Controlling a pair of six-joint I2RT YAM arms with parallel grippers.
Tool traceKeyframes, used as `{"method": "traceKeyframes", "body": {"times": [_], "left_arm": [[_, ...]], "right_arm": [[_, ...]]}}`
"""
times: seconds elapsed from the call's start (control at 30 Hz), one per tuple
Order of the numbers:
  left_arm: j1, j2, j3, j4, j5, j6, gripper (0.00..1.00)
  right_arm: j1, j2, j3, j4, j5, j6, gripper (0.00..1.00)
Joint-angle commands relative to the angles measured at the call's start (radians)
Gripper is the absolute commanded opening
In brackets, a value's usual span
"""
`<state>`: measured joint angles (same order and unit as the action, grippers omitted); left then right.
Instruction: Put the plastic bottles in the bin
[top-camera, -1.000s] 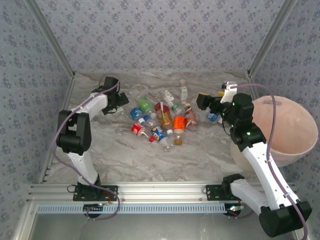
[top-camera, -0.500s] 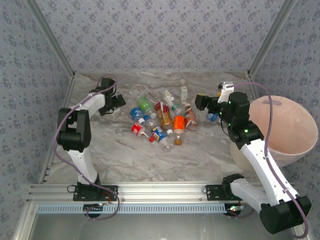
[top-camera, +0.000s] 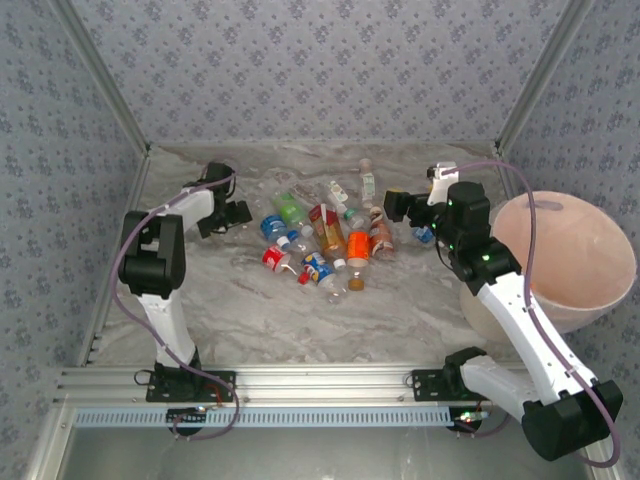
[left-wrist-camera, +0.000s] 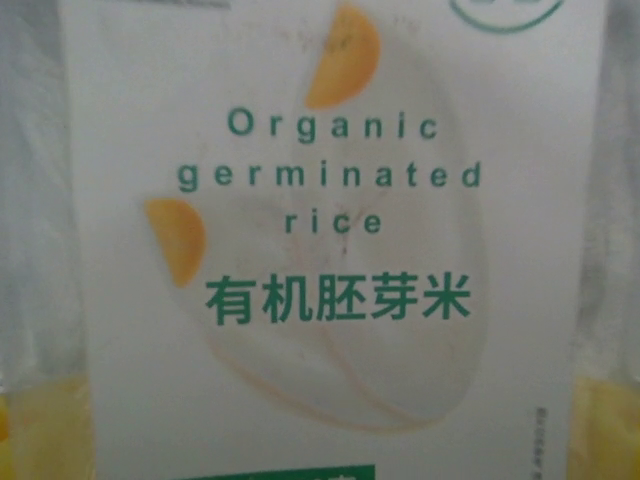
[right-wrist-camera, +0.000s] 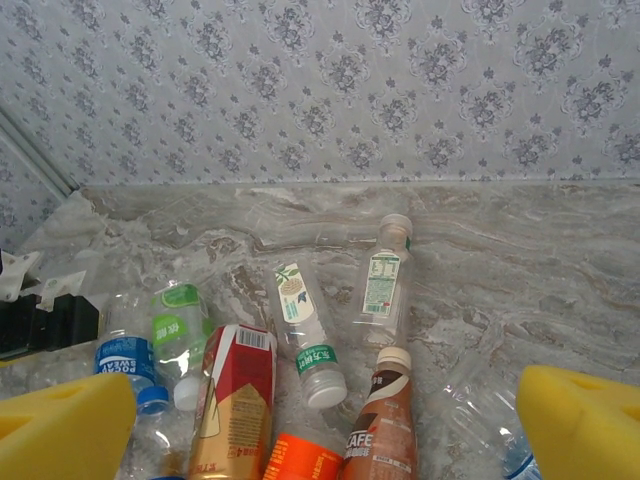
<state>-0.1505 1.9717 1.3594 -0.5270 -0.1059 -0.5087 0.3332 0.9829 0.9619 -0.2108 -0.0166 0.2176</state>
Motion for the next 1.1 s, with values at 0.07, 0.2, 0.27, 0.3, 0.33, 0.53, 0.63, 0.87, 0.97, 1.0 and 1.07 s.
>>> {"method": "traceKeyframes", "body": {"times": [0.07, 0.2, 0.27, 0.3, 0.33, 0.53, 0.63, 0.87, 0.97, 1.0, 1.07], "left_arm": [[0.000, -0.009, 0.013, -0.011, -0.022, 0.034, 0.85], [0.000, -0.055, 0.004, -0.005, -0.043, 0.058, 0.81], [0.000, -0.092, -0.011, 0.001, -0.057, 0.068, 0.80], [0.000, -0.117, -0.022, 0.008, -0.068, 0.074, 0.79], [0.000, -0.143, -0.039, 0.021, -0.075, 0.083, 0.79], [-0.004, -0.308, -0.138, 0.115, 0.008, 0.126, 0.76], [-0.024, -0.400, -0.196, 0.169, 0.078, 0.137, 0.75], [-0.228, -0.589, -0.308, 0.314, 0.179, 0.216, 0.73], [-0.326, -0.648, -0.350, 0.409, 0.226, 0.258, 0.73], [-0.358, -0.665, -0.366, 0.442, 0.232, 0.273, 0.73], [-0.405, -0.692, -0.386, 0.497, 0.244, 0.297, 0.73]], "right_arm": [[0.017, 0.007, 0.040, -0.018, 0.035, -0.027, 1.00], [0.027, 0.007, 0.035, -0.017, 0.049, -0.032, 1.00], [0.034, 0.005, 0.028, -0.006, 0.049, -0.035, 1.00], [0.036, 0.004, 0.021, 0.004, 0.046, -0.034, 1.00], [0.038, 0.002, 0.012, 0.020, 0.039, -0.033, 1.00], [0.054, -0.003, -0.032, 0.104, 0.033, 0.052, 1.00], [0.106, 0.010, -0.037, 0.133, 0.115, 0.112, 1.00], [0.190, 0.099, -0.001, 0.217, 0.063, 0.239, 1.00], [0.195, 0.189, 0.116, 0.099, -0.020, 0.279, 1.00], [0.196, 0.223, 0.166, 0.044, -0.038, 0.288, 1.00], [0.199, 0.275, 0.228, -0.017, -0.080, 0.314, 1.00]]}}
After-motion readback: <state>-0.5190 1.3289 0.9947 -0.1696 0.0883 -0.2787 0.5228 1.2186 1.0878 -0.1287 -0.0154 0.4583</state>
